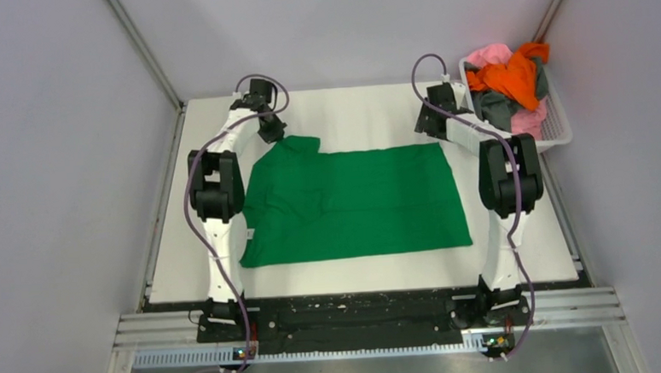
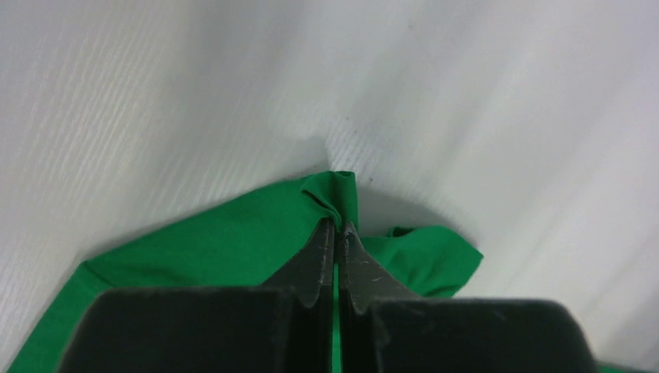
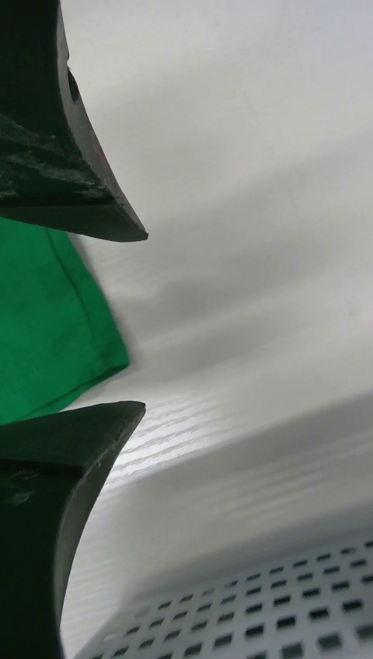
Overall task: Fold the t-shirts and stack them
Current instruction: Grab the side of the flattened tshirt furthest away from the robot with both arms
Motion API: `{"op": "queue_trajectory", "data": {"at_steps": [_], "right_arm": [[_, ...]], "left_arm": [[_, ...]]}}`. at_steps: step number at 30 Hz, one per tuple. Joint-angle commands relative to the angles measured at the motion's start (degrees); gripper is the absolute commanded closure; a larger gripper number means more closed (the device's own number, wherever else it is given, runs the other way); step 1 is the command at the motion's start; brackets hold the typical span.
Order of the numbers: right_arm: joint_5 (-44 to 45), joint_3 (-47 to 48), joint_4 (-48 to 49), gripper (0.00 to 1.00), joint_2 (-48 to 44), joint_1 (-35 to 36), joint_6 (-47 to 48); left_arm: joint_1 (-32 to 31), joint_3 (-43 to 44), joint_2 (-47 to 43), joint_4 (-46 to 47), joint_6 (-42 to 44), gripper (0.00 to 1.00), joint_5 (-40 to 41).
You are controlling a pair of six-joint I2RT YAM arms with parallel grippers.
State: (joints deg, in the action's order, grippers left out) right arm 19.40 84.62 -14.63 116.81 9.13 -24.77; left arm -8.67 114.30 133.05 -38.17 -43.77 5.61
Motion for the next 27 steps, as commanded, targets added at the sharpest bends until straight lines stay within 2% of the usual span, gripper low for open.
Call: {"op": "queue_trajectory", "data": {"at_steps": [1, 6, 15, 22, 27], "right_arm": [[-3.5, 7.5, -1.4, 0.29, 5.0, -0.4, 1.5], [-6.7, 7.4, -3.8, 0.38, 5.8, -0.3, 0.6], [-5.3, 5.4, -7.9, 0.41, 4.8, -0.2, 0.6], [-3.7, 4.7, -8.7, 0.49, 4.6, 0.1, 2.0], [-2.1, 3.6, -10.0, 0.48, 3.7, 0.5, 2.9]], "left_arm": [[0.1, -2.1, -7.4, 3.1, 1.9, 1.0, -2.2], [-0.3, -3.4, -8.7, 2.6, 2.7, 1.0, -3.2], [-1.2, -5.5, -11.2, 1.7, 4.0, 1.0, -2.5], [-1.5, -7.0, -12.3, 1.7, 4.5, 1.0, -2.1], [-1.5, -7.0, -12.6, 0.3, 4.6, 1.0, -2.9]]}}
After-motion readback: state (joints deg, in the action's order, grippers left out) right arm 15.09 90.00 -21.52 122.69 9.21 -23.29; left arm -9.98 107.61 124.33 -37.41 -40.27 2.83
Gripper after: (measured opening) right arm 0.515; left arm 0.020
